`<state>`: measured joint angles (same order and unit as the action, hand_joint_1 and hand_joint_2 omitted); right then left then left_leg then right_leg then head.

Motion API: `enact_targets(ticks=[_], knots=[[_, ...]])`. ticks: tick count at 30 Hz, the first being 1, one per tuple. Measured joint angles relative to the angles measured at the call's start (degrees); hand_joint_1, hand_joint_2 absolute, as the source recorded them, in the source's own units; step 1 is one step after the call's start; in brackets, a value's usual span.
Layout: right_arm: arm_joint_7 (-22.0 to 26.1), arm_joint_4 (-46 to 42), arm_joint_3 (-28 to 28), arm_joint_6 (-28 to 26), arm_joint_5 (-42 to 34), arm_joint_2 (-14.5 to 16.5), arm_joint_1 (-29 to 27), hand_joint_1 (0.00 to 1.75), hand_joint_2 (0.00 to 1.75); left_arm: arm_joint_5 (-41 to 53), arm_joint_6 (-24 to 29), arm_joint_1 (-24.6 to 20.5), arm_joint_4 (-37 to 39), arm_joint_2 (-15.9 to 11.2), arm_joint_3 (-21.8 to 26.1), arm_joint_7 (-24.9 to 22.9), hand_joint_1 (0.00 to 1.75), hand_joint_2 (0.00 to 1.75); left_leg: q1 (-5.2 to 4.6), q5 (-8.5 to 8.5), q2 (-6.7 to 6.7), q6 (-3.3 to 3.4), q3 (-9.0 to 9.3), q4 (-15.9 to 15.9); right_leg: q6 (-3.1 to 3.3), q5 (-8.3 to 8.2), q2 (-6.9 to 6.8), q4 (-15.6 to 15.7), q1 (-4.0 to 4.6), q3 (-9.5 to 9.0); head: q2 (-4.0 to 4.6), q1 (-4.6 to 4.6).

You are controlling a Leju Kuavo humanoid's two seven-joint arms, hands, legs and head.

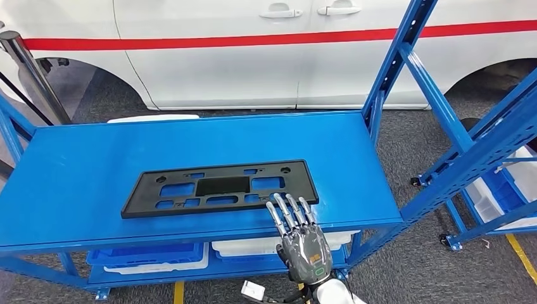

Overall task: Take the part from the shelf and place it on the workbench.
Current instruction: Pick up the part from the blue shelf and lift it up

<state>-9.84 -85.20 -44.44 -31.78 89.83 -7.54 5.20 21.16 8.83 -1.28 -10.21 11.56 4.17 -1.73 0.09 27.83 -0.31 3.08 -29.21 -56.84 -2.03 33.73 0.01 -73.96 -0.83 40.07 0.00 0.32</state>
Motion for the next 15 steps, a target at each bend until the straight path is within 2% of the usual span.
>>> enact_targets(ticks=[1,3,4,5,7,9,11,12,14,15], knots=[[0.00,0.11,0.00,0.00,0.00,0.00,-0.01,0.00,1.75,0.00,0.00,0.03,0.00,0.00,0.01,-0.02,0.00,0.00,0.02,0.30,-0.03,-0.09,0.31,-0.01,0.00,-1.31,-0.01,0.82,-0.04,0.19,0.00,0.00],[0.00,0.22,0.00,0.00,0.00,0.00,0.02,0.00,1.75,0.00,0.00,0.11,0.00,0.03,0.01,-0.02,0.00,0.00,0.09,1.09,-0.09,-0.45,1.13,-0.04,0.24,-6.21,-0.01,7.49,-0.08,-1.99,0.00,0.01],[0.00,0.28,0.00,0.02,0.00,0.01,0.03,0.00,1.75,0.00,-0.01,0.12,0.03,0.05,0.01,-0.02,0.00,0.00,0.08,1.46,-0.12,-0.70,1.48,-0.13,0.47,-7.82,-0.01,10.82,0.03,-3.05,0.00,0.02],[0.00,0.33,0.01,0.04,0.00,0.01,0.07,0.00,1.75,0.00,-0.01,0.08,0.05,0.07,0.01,-0.02,0.00,0.00,0.06,1.78,-0.14,-1.01,1.51,-0.25,0.84,-8.68,-0.06,13.10,0.23,-3.76,-0.01,0.03],[0.00,0.45,0.02,0.09,0.02,0.02,0.08,0.00,1.75,0.01,-0.03,-0.03,0.11,0.09,0.01,-0.02,0.00,0.00,-0.02,2.17,-0.13,-1.74,1.38,-0.63,1.85,-8.51,-0.04,14.13,0.59,-3.77,-0.01,0.02],[0.00,0.50,0.02,0.11,0.09,0.07,0.13,0.00,1.75,0.02,-0.05,-0.06,0.11,0.09,0.01,-0.01,0.00,0.00,-0.05,2.45,-0.07,-2.37,1.48,-1.18,2.83,-8.66,0.08,14.47,0.51,-4.31,0.00,0.01],[0.00,0.52,0.02,0.11,0.14,0.15,0.32,0.00,1.75,0.03,-0.06,-0.07,0.11,0.07,0.01,0.00,0.00,0.00,0.02,3.99,-0.03,-2.76,0.72,-3.83,3.46,-8.42,0.07,14.92,0.30,-5.15,0.00,0.00],[0.00,0.53,0.02,0.13,0.15,0.18,0.42,0.00,1.75,0.03,-0.06,-0.10,0.11,0.06,0.01,0.00,0.00,0.00,0.10,5.62,-0.01,-2.98,-0.69,-6.70,3.66,-8.30,0.01,15.04,0.28,-5.41,0.00,-0.03],[0.00,0.63,0.02,0.22,0.15,0.18,0.55,0.00,1.75,0.04,-0.07,-0.15,0.11,0.05,0.01,0.01,0.00,0.00,0.22,9.02,0.01,-3.43,-4.61,-13.75,3.94,-8.06,-0.10,15.00,0.42,-5.52,0.00,-0.08],[0.00,0.69,0.02,0.29,0.15,0.18,0.54,0.00,1.75,0.04,-0.07,-0.15,0.11,0.04,0.02,0.02,0.00,0.00,0.25,9.52,0.02,-3.52,-6.07,-15.85,4.01,-7.95,-0.11,14.97,0.51,-5.59,0.00,-0.07]])
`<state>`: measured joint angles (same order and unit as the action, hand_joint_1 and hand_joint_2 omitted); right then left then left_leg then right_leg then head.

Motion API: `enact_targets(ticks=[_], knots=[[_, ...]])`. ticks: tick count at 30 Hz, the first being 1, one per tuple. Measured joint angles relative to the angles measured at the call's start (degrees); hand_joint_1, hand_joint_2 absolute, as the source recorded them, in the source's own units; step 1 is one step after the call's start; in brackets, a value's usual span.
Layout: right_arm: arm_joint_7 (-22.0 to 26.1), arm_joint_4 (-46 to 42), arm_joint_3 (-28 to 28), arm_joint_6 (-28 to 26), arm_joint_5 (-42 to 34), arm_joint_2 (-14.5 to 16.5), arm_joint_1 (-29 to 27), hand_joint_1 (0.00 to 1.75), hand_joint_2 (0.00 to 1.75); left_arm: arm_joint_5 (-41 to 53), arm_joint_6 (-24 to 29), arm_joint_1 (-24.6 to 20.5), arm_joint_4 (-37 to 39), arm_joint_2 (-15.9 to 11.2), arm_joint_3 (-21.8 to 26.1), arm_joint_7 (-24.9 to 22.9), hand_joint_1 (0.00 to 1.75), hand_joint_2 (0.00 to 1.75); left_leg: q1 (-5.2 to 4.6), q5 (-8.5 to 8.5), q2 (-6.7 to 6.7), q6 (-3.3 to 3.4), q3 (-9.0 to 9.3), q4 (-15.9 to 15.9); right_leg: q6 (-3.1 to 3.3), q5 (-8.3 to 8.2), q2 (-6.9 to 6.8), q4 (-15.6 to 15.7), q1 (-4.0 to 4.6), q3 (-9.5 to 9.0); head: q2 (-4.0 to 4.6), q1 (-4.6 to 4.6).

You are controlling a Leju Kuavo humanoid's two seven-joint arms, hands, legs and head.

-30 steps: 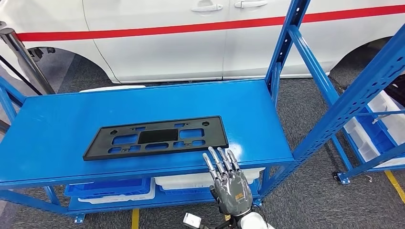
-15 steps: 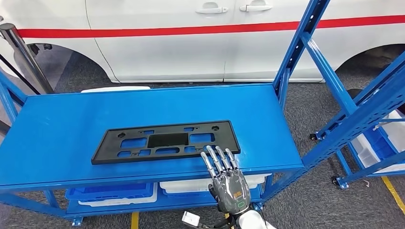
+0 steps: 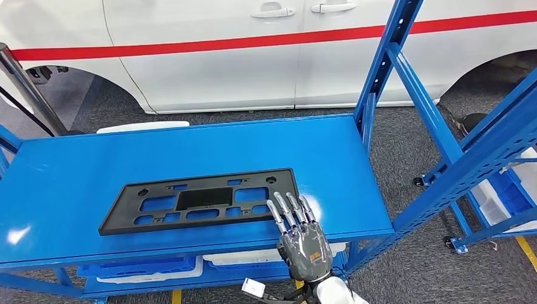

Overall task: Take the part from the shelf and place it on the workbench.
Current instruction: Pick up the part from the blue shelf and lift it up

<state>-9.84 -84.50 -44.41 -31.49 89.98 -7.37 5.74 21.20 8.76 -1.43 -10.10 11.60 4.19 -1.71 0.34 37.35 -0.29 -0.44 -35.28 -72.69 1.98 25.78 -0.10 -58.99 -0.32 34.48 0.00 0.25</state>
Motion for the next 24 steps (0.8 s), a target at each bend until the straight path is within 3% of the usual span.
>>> enact_targets(ticks=[1,2,4,6,9,11,14,15,16,17,19,20,21,24], knots=[[0.00,0.05,0.00,0.10,0.00,0.00,0.00,0.00,1.75,0.00,-0.01,0.00,0.00,-0.01,0.01,0.01,0.00,0.00,0.00,-0.78,0.00,0.08,-0.52,-0.10,0.04,0.12,0.04,-0.03,0.08,-0.14,0.00,-0.01],[0.00,0.09,0.00,0.21,0.00,0.00,0.00,0.00,1.75,0.01,-0.01,0.00,0.00,-0.01,0.01,0.01,0.00,0.00,-0.01,-2.76,0.00,0.29,-0.02,1.93,0.03,0.26,0.10,-0.06,0.12,-0.36,0.00,-0.01],[-0.01,0.10,0.00,0.39,0.00,0.01,0.04,0.00,1.75,0.01,-0.02,0.04,0.00,-0.03,0.01,-0.01,0.00,0.00,-0.11,-7.53,0.00,0.92,2.32,8.87,-0.10,0.56,0.21,-0.10,0.20,-0.90,0.00,0.01],[-0.01,0.16,0.00,0.50,0.00,0.01,0.15,0.00,1.75,0.01,-0.03,0.04,0.00,-0.04,0.01,-0.01,0.00,0.00,-0.45,-9.38,0.00,1.39,3.66,13.64,-0.49,0.70,0.19,-0.16,0.26,-0.97,0.00,-0.02],[0.04,0.26,0.00,0.61,0.00,0.02,0.29,0.00,1.75,0.00,-0.07,0.09,0.00,-0.02,0.03,0.05,0.00,0.00,-0.47,-10.00,-0.09,2.15,3.91,14.89,-1.38,0.80,0.14,-0.14,0.32,-0.83,0.00,-0.04],[0.05,0.27,0.00,0.67,-0.01,0.00,0.40,0.00,1.75,0.00,-0.15,0.14,0.00,0.03,0.04,0.19,0.00,0.00,-0.13,-10.13,-0.12,2.79,4.34,15.68,-2.05,1.83,0.17,-2.01,0.29,0.13,0.00,-0.01],[0.07,0.42,0.00,0.95,-0.13,-0.01,0.46,0.00,1.75,0.00,-0.29,0.12,0.00,0.06,0.05,0.56,0.00,0.00,-0.09,-10.16,0.16,3.31,4.73,15.83,-2.90,5.97,0.15,-12.05,-0.11,5.55,0.00,0.01],[0.07,0.53,0.00,1.14,-0.25,-0.01,0.44,0.00,1.75,0.00,-0.31,0.12,0.00,0.05,0.05,0.58,0.00,0.00,-0.10,-10.17,0.22,3.31,4.83,15.75,-3.11,6.60,0.14,-14.70,-0.27,7.09,0.00,0.02],[0.07,0.65,0.00,1.31,-0.37,-0.02,0.45,0.00,1.75,0.00,-0.31,0.11,0.00,0.04,0.06,0.55,0.00,0.00,-0.09,-10.05,0.18,3.26,4.96,15.69,-3.25,6.13,0.13,-15.43,-0.41,7.70,0.00,0.01],[0.07,0.73,0.00,1.43,-0.46,-0.02,0.49,0.00,1.75,0.00,-0.31,0.11,0.00,0.04,0.07,0.50,0.00,0.00,-0.07,-9.87,0.10,3.16,5.15,15.63,-3.31,4.56,0.12,-13.85,-0.53,7.13,0.00,0.01],[0.07,0.81,0.00,1.54,-0.55,-0.02,0.63,0.00,1.75,0.01,-0.31,0.13,0.00,0.04,0.08,0.41,0.00,0.00,-0.07,-9.31,-0.04,2.74,5.55,15.45,-3.20,0.67,0.12,-6.89,-0.68,3.86,0.00,0.02],[0.07,0.83,-0.01,1.54,-0.57,-0.02,0.74,0.00,1.75,0.01,-0.31,0.11,0.00,0.04,0.08,0.37,0.00,0.00,-0.16,-8.99,-0.10,2.43,5.62,15.23,-2.99,-0.39,0.15,-3.67,-0.62,2.33,0.00,0.01],[0.07,0.86,-0.01,1.54,-0.58,-0.01,0.84,0.00,1.75,0.02,-0.31,0.07,0.00,0.04,0.08,0.31,0.00,0.00,-0.24,-8.77,-0.12,2.11,5.60,15.07,-2.73,-0.76,0.19,-1.67,-0.55,1.40,0.00,0.01],[0.07,0.92,-0.02,1.54,-0.61,0.00,0.99,0.00,1.75,0.02,-0.30,0.00,0.00,0.04,0.10,0.19,0.00,0.00,-0.30,-8.36,-0.11,1.16,5.57,15.04,-1.75,-0.37,0.36,-0.66,-0.37,0.98,0.00,0.00]])
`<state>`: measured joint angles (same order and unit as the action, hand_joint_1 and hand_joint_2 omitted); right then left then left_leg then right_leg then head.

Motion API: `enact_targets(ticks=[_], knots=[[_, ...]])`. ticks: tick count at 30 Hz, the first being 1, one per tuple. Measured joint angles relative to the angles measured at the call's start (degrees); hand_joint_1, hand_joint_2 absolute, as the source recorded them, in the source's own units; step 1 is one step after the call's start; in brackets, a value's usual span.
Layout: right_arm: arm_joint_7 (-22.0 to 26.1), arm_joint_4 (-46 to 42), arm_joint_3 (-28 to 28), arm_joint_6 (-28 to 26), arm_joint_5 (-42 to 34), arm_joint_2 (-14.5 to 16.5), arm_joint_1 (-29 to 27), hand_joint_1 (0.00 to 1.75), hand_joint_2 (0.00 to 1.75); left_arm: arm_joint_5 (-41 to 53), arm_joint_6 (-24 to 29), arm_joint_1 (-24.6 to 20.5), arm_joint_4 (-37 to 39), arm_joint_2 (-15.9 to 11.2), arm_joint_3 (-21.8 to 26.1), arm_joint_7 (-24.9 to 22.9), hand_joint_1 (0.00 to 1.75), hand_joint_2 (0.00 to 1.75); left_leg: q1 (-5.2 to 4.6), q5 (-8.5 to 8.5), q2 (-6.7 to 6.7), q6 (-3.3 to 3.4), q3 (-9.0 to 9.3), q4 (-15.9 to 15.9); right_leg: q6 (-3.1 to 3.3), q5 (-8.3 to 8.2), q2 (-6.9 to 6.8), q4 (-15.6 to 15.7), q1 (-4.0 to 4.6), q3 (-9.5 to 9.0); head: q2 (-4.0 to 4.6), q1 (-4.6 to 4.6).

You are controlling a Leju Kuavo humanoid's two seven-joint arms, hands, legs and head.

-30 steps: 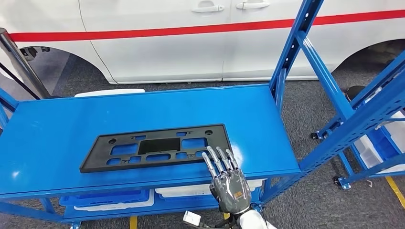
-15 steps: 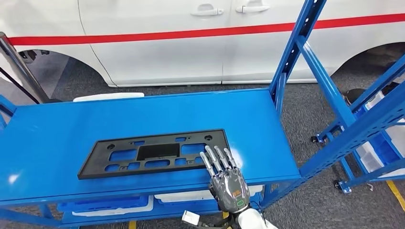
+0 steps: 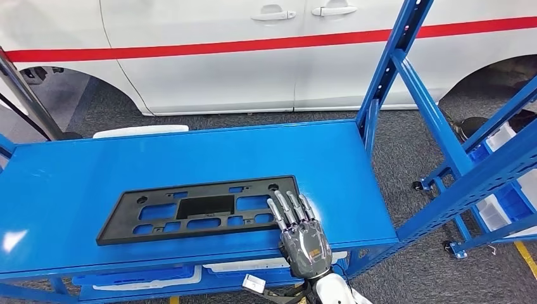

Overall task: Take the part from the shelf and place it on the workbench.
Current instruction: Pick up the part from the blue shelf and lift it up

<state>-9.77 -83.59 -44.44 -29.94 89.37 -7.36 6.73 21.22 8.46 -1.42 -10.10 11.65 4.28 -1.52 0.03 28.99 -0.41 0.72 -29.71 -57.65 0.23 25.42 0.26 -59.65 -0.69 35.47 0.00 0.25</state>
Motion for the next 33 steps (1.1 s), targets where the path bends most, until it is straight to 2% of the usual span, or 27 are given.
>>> enact_targets(ticks=[2,3,5,6,7,8,10,11,12,13,15,17,18,20,21,22,23,24,25,26,27,28,31,33], knots=[[0.01,-0.01,0.00,0.00,0.00,0.04,0.08,0.00,1.75,0.00,0.01,-0.04,0.00,0.00,0.00,-0.02,0.00,0.00,0.13,1.43,0.06,-0.62,-0.56,-1.76,0.73,0.03,-0.05,0.34,-0.12,-0.33,0.00,0.01],[0.01,-0.01,0.00,0.00,0.00,0.08,0.11,0.00,1.75,0.00,0.02,-0.07,0.00,-0.01,0.00,-0.03,0.00,0.00,0.20,2.98,0.08,-0.89,-1.78,-4.42,1.02,0.07,-0.15,0.48,-0.17,-0.49,0.00,-0.01],[0.02,0.01,0.00,0.00,0.00,0.13,0.15,0.00,1.75,0.00,0.04,-0.04,0.00,-0.02,0.00,-0.03,0.00,0.00,0.25,6.55,0.09,-1.25,-5.80,-12.47,1.32,0.19,-0.33,0.50,-0.07,-0.57,0.00,-0.01],[0.01,0.04,0.00,0.01,0.00,0.15,0.15,0.00,1.75,0.00,0.07,-0.03,0.00,-0.04,0.01,-0.03,0.00,0.00,0.26,7.47,0.09,-1.32,-7.61,-15.78,1.37,0.22,-0.38,0.49,-0.01,-0.59,0.00,0.00],[0.02,0.08,0.00,0.01,0.00,0.16,0.14,0.00,1.75,0.00,0.10,-0.02,0.00,-0.05,0.01,-0.03,0.00,0.00,0.26,7.26,0.09,-1.32,-8.56,-17.22,1.40,0.25,-0.39,0.48,0.03,-0.63,0.00,0.00],[0.02,0.11,0.00,0.01,0.00,0.16,0.14,0.00,1.75,0.00,0.14,-0.03,0.00,-0.06,0.02,-0.03,0.00,0.00,0.26,5.85,0.10,-1.23,-8.34,-16.23,1.40,0.26,-0.34,0.47,0.05,-0.72,0.00,0.00],[0.02,0.14,0.00,0.00,0.00,0.19,0.15,0.00,1.75,0.00,0.19,-0.03,0.00,-0.07,0.02,-0.04,0.00,0.00,0.24,1.30,0.11,-0.81,-5.21,-8.79,1.34,0.31,-0.23,0.46,0.05,-0.98,0.00,-0.01],[0.02,0.14,0.00,0.00,0.00,0.21,0.16,0.00,1.75,0.00,0.21,-0.03,0.00,-0.08,0.02,-0.05,0.00,0.00,0.14,-0.33,0.11,-0.54,-3.51,-4.81,1.21,0.35,-0.18,0.41,0.14,-1.06,0.00,-0.01],[0.02,0.14,0.00,0.00,0.00,0.24,0.17,0.00,1.75,0.00,0.23,-0.04,0.00,-0.08,0.02,-0.05,0.00,0.00,0.03,-1.26,0.10,-0.25,-2.34,-2.06,0.99,0.36,-0.16,0.38,0.21,-1.07,0.00,0.00],[0.02,0.14,0.00,0.00,0.00,0.26,0.18,0.00,1.75,0.00,0.24,-0.02,0.00,-0.09,0.02,-0.05,0.00,0.00,-0.11,-1.50,0.07,0.03,-1.83,-0.68,0.71,0.34,-0.17,0.39,0.26,-1.04,0.00,0.01],[0.02,0.13,0.00,0.00,0.00,0.28,0.21,0.00,1.75,0.02,0.27,0.03,0.00,-0.08,0.02,-0.05,0.00,0.00,-0.16,-1.68,-0.01,0.62,-1.73,-0.25,0.00,0.20,-0.21,0.53,0.30,-1.06,0.00,0.01],[0.02,0.12,0.00,0.00,-0.01,0.28,0.26,0.00,1.75,0.04,0.28,0.09,0.00,-0.05,0.02,-0.05,0.00,0.00,0.09,-2.22,0.03,1.32,-1.51,0.31,-0.59,1.15,-0.22,-0.54,0.24,-0.67,0.00,0.03],[0.02,0.12,-0.01,0.01,-0.01,0.28,0.29,0.00,1.75,0.06,0.28,0.08,0.00,-0.03,0.02,-0.04,0.00,0.00,0.24,-2.47,0.09,1.64,-1.44,0.57,-0.81,2.55,-0.22,-2.57,0.21,0.20,0.00,0.04],[0.02,0.16,-0.02,0.03,-0.03,0.28,0.26,0.00,1.75,0.10,0.27,0.08,0.00,-0.02,0.02,-0.02,0.00,0.00,0.21,-2.60,0.21,1.95,-1.63,0.60,-1.11,6.45,-0.22,-9.67,0.02,3.36,0.00,0.06],[0.02,0.21,-0.02,0.05,-0.05,0.28,0.22,0.00,1.75,0.12,0.26,0.09,0.00,-0.02,0.02,-0.01,0.00,0.00,0.18,-2.60,0.24,1.99,-1.71,0.56,-1.24,7.84,-0.23,-13.15,-0.05,4.89,0.00,0.05],[0.02,0.28,-0.02,0.09,-0.08,0.27,0.19,0.00,1.75,0.13,0.25,0.12,0.00,-0.02,0.03,0.00,0.00,0.00,0.16,-2.59,0.25,2.00,-1.75,0.51,-1.33,8.23,-0.23,-15.10,-0.11,5.70,0.00,0.06],[0.02,0.36,-0.02,0.12,-0.17,0.27,0.19,0.11,1.75,0.13,0.25,0.13,0.00,-0.02,0.03,0.02,0.00,0.00,0.15,-2.57,0.23,1.97,-1.75,0.45,-1.36,7.41,-0.24,-14.67,-0.15,5.35,0.00,0.06],[0.04,0.42,-0.02,0.18,-0.35,0.26,0.21,0.50,1.75,0.13,0.24,0.13,0.00,-0.02,0.04,0.07,0.00,0.00,0.17,-2.52,0.20,1.89,-1.70,0.36,-1.31,5.70,-0.24,-12.04,-0.18,3.91,0.00,0.07],[0.17,0.45,-0.02,0.33,-0.78,0.26,0.25,0.91,1.75,0.13,0.23,0.13,0.00,-0.01,0.04,0.18,0.00,0.00,0.18,-2.42,0.15,1.75,-1.66,0.21,-1.20,3.78,-0.25,-7.90,-0.21,1.78,0.00,0.08],[0.34,0.49,-0.02,0.57,-1.34,0.26,0.31,1.32,1.75,0.11,0.23,0.11,0.00,-0.01,0.04,0.30,0.00,0.00,0.08,-2.27,0.11,1.54,-1.72,-0.03,-1.02,2.43,-0.25,-4.03,-0.14,-0.20,0.00,0.07],[0.59,0.50,-0.02,0.82,-1.96,0.26,0.38,1.61,1.75,0.09,0.23,0.09,0.00,0.00,0.04,0.41,0.00,0.00,-0.01,-2.14,0.08,1.30,-1.83,-0.24,-0.79,1.65,-0.23,-1.28,-0.05,-1.51,0.00,0.06],[0.85,0.52,-0.02,1.07,-2.62,0.26,0.42,1.64,1.75,0.06,0.23,0.08,0.00,0.00,0.04,0.50,0.00,0.00,-0.09,-2.06,0.07,1.04,-1.95,-0.39,-0.57,1.49,-0.21,0.14,0.05,-2.09,0.00,0.04],[1.37,0.54,-0.02,1.48,-4.01,0.26,0.48,1.66,1.75,0.01,0.23,0.06,0.00,-0.01,0.06,0.63,0.00,0.00,-0.04,-1.80,0.05,0.17,-2.05,-0.59,0.24,1.45,-0.14,0.52,0.14,-2.12,0.00,0.03],[1.70,0.56,-0.02,1.84,-4.70,0.27,0.71,1.68,1.75,0.00,0.23,0.04,0.00,-0.02,0.09,0.73,0.00,0.00,0.10,0.13,0.07,-0.47,-3.13,-3.27,0.90,1.29,-0.22,0.84,-0.03,-2.31,0.00,0.02]])
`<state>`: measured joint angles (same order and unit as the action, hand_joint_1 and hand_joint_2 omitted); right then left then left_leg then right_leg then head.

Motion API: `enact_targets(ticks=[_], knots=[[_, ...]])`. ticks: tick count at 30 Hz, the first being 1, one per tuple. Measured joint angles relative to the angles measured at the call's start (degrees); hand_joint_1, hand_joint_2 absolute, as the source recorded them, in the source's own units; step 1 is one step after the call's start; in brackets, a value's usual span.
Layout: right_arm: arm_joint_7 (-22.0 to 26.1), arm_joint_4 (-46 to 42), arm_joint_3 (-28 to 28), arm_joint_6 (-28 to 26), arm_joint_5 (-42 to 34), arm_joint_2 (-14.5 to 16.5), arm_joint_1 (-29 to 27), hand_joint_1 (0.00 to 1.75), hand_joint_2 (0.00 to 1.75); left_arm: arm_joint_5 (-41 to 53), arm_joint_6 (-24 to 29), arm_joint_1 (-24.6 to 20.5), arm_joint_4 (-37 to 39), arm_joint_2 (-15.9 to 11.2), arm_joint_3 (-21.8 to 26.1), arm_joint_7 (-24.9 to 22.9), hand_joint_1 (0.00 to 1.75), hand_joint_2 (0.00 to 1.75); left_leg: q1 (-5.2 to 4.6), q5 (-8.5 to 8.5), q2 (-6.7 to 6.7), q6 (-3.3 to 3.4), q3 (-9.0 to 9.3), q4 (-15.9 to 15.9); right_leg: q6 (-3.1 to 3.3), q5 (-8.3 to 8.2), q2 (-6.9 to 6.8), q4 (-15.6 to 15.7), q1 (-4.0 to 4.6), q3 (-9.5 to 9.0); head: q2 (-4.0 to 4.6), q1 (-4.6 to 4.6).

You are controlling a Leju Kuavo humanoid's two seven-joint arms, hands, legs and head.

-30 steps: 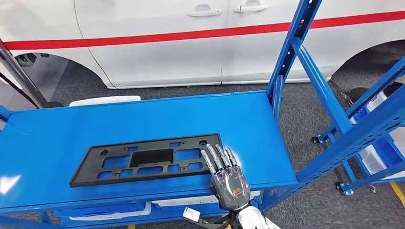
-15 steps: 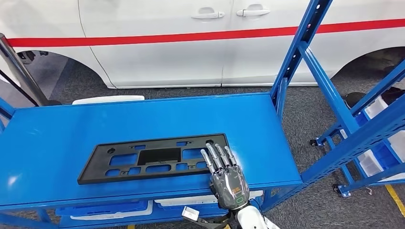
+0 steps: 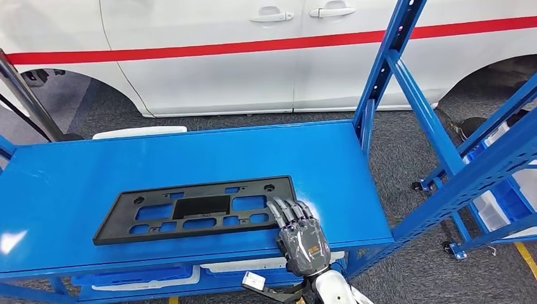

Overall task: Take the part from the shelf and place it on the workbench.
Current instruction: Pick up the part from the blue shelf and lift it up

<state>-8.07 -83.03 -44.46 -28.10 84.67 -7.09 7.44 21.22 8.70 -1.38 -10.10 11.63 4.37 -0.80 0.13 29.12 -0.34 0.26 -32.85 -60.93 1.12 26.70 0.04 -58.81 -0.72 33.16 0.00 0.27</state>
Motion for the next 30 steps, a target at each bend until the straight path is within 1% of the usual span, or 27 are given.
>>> enact_targets(ticks=[1,3,4,5,6,7,8,9,10,12,13,14,15,16,18,19,20,21,22,23,24,25,26,27,28,29,30], knots=[[0.17,0.02,-0.01,0.19,-0.33,0.00,0.14,1.69,1.75,0.00,0.00,0.00,0.00,-0.01,0.02,0.05,0.00,0.00,0.09,1.77,0.01,-0.26,-1.34,-3.00,0.22,-0.03,-0.08,0.07,-0.03,-0.05,0.00,-0.01],[0.34,0.14,-0.02,0.57,-0.99,-0.01,0.33,1.69,1.75,0.00,0.00,0.03,0.00,-0.03,0.07,0.14,0.00,0.00,0.16,5.18,0.02,-0.57,-4.87,-10.56,0.44,0.00,-0.21,0.05,0.05,0.00,0.00,-0.01],[0.39,0.23,-0.02,0.81,-1.31,-0.02,0.36,1.68,1.75,0.00,0.00,0.04,0.00,-0.04,0.11,0.19,0.00,0.00,0.17,5.73,0.02,-0.61,-6.04,-12.98,0.46,0.01,-0.24,0.04,0.08,-0.02,0.00,-0.01],[0.42,0.32,-0.02,1.02,-1.58,-0.02,0.43,1.68,1.75,0.01,0.00,0.04,0.00,-0.05,0.16,0.24,0.00,0.00,0.17,5.08,0.03,-0.58,-6.24,-13.30,0.47,0.02,-0.23,0.04,0.10,-0.07,0.00,-0.01],[0.44,0.39,-0.02,1.19,-1.79,-0.02,0.52,1.67,1.75,0.01,0.00,0.02,0.00,-0.05,0.21,0.30,0.00,0.00,0.17,3.40,0.03,-0.47,-5.33,-11.30,0.46,0.04,-0.18,0.03,0.11,-0.18,0.00,-0.01],[0.45,0.41,-0.02,1.28,-1.96,-0.02,0.66,1.66,1.75,0.02,0.01,0.01,0.00,-0.05,0.25,0.34,0.00,0.00,0.17,1.11,0.03,-0.30,-3.52,-7.45,0.43,0.08,-0.10,0.03,0.11,-0.32,0.00,-0.01],[0.46,0.41,-0.02,1.33,-2.12,-0.02,0.79,1.66,1.75,0.03,0.01,0.01,0.00,-0.06,0.27,0.38,0.00,0.00,0.14,-0.67,0.03,-0.07,-1.54,-3.30,0.35,0.14,-0.03,0.03,0.15,-0.43,0.00,0.00],[0.46,0.42,-0.02,1.42,-2.36,-0.02,0.94,1.67,1.75,0.03,0.02,0.00,0.00,-0.05,0.30,0.46,0.00,0.00,0.04,-1.80,0.02,0.18,0.03,0.04,0.19,0.19,0.02,-0.02,0.23,-0.45,0.00,0.01],[0.49,0.43,-0.02,1.58,-2.65,-0.04,1.08,1.68,1.75,0.04,0.02,0.01,0.00,-0.06,0.32,0.57,0.00,0.00,-0.08,-2.28,-0.01,0.43,0.92,2.09,-0.04,0.18,0.04,-0.03,0.29,-0.39,0.00,0.02],[0.62,0.48,-0.03,2.26,-3.60,-0.08,1.29,1.69,1.75,0.07,0.02,0.03,0.00,-0.06,0.36,0.78,0.00,0.00,-0.28,-2.27,-0.08,0.87,1.08,2.98,-0.66,0.03,0.04,0.07,0.36,-0.24,0.00,0.01],[0.75,0.50,-0.03,2.73,-4.21,-0.13,1.38,1.69,1.75,0.09,0.02,0.07,0.00,-0.04,0.38,0.87,0.00,0.00,-0.15,-2.48,-0.07,1.19,1.08,3.20,-0.99,0.05,0.04,0.08,0.31,-0.19,0.00,0.01],[0.90,0.51,-0.03,3.19,-4.93,-0.24,1.46,1.70,1.75,0.12,0.02,0.09,0.00,-0.02,0.41,0.93,0.00,0.00,-0.03,-2.70,-0.04,1.52,1.17,3.47,-1.28,0.41,0.03,-0.34,0.29,-0.04,0.00,0.01],[1.05,0.52,-0.03,3.60,-5.57,-0.38,1.56,1.70,1.75,0.14,0.02,0.10,0.00,0.00,0.44,1.01,0.00,0.00,0.12,-2.92,0.01,1.88,1.25,3.74,-1.54,1.37,0.04,-1.69,0.27,0.55,0.00,0.02],[1.19,0.55,-0.02,3.98,-6.13,-0.57,1.66,1.70,1.75,0.15,0.01,0.10,0.00,0.03,0.49,1.07,0.00,0.00,0.21,-3.07,0.08,2.16,1.32,3.92,-1.76,2.89,0.03,-4.17,0.20,1.65,0.00,0.03],[1.40,0.72,-0.03,4.52,-6.97,-0.94,1.74,1.71,1.75,0.15,-0.03,0.09,0.00,0.03,0.65,1.14,0.00,0.00,0.10,-3.08,0.16,2.42,1.23,3.91,-2.10,6.46,0.02,-11.63,0.08,5.12,0.00,0.03],[1.47,0.84,-0.04,4.72,-7.32,-1.09,1.73,1.71,1.75,0.15,-0.04,0.10,0.00,0.03,0.73,1.14,0.00,0.00,0.07,-3.07,0.17,2.46,1.19,3.87,-2.21,7.37,0.01,-14.62,0.01,6.57,0.00,0.03],[1.54,0.96,-0.04,4.90,-7.64,-1.21,1.72,1.71,1.75,0.15,-0.06,0.11,0.00,0.02,0.81,1.15,0.00,0.00,0.04,-3.05,0.16,2.46,1.17,3.81,-2.28,7.28,0.00,-15.89,-0.05,7.24,0.00,0.02],[1.64,1.04,-0.03,5.07,-7.94,-1.29,1.73,1.70,1.75,0.16,-0.09,0.12,0.00,0.03,0.87,1.15,0.00,0.00,0.04,-3.03,0.12,2.43,1.19,3.75,-2.26,6.08,0.00,-14.82,-0.09,6.76,0.00,0.03],[1.74,1.10,-0.03,5.20,-8.25,-1.34,1.76,1.70,1.75,0.16,-0.12,0.11,0.00,0.03,0.92,1.15,0.00,0.00,0.05,-2.97,0.08,2.36,1.23,3.66,-2.20,4.15,-0.01,-11.70,-0.11,5.25,0.00,0.03],[1.87,1.14,-0.03,5.30,-8.53,-1.37,1.83,1.71,1.75,0.17,-0.15,0.11,0.00,0.04,0.97,1.18,0.00,0.00,0.05,-2.87,0.04,2.22,1.24,3.52,-2.06,2.31,-0.01,-7.56,-0.12,3.31,0.00,0.03],[2.02,1.18,-0.03,5.35,-8.79,-1.37,1.94,1.71,1.75,0.18,-0.17,0.08,0.00,0.05,1.02,1.22,0.00,0.00,-0.06,-2.72,0.00,2.00,1.16,3.28,-1.88,0.98,-0.01,-3.95,-0.02,1.62,0.00,0.03],[2.14,1.21,-0.04,5.36,-9.05,-1.37,2.04,1.72,1.75,0.19,-0.17,0.06,0.00,0.06,1.07,1.27,0.00,0.00,-0.16,-2.60,-0.02,1.74,1.03,3.08,-1.66,0.30,0.01,-1.53,0.07,0.55,0.00,0.02],[2.24,1.25,-0.04,5.37,-9.26,-1.38,2.13,1.72,1.75,0.19,-0.17,0.06,0.00,0.07,1.12,1.33,0.00,0.00,-0.26,-2.51,-0.02,1.48,0.92,2.96,-1.41,0.22,0.04,-0.41,0.18,0.13,0.00,0.02],[2.29,1.30,-0.04,5.37,-9.41,-1.39,2.17,1.70,1.75,0.20,-0.17,0.05,0.00,0.07,1.16,1.37,0.00,0.00,-0.33,-2.49,-0.03,1.19,0.86,2.93,-1.15,0.25,0.07,-0.33,0.32,0.14,0.00,0.01],[2.32,1.33,-0.04,5.37,-9.54,-1.41,2.20,1.44,1.75,0.21,-0.17,0.05,0.00,0.06,1.19,1.40,0.00,0.00,-0.30,-2.47,-0.02,0.90,0.89,2.95,-0.83,0.15,0.09,-0.22,0.28,0.12,0.00,0.01],[2.35,1.37,-0.04,5.37,-9.60,-1.42,2.23,1.01,1.75,0.21,-0.17,0.05,0.00,0.05,1.21,1.44,0.00,0.00,-0.22,-2.22,-0.02,0.60,0.85,2.72,-0.51,0.03,0.07,-0.04,0.21,0.01,0.00,0.01],[2.37,1.39,-0.04,5.37,-9.64,-1.43,2.29,0.58,1.75,0.22,-0.17,0.05,0.00,0.05,1.23,1.48,0.00,0.00,-0.15,-1.43,-0.01,0.28,0.46,1.70,-0.15,-0.09,0.03,0.15,0.12,-0.08,0.00,0.00]])
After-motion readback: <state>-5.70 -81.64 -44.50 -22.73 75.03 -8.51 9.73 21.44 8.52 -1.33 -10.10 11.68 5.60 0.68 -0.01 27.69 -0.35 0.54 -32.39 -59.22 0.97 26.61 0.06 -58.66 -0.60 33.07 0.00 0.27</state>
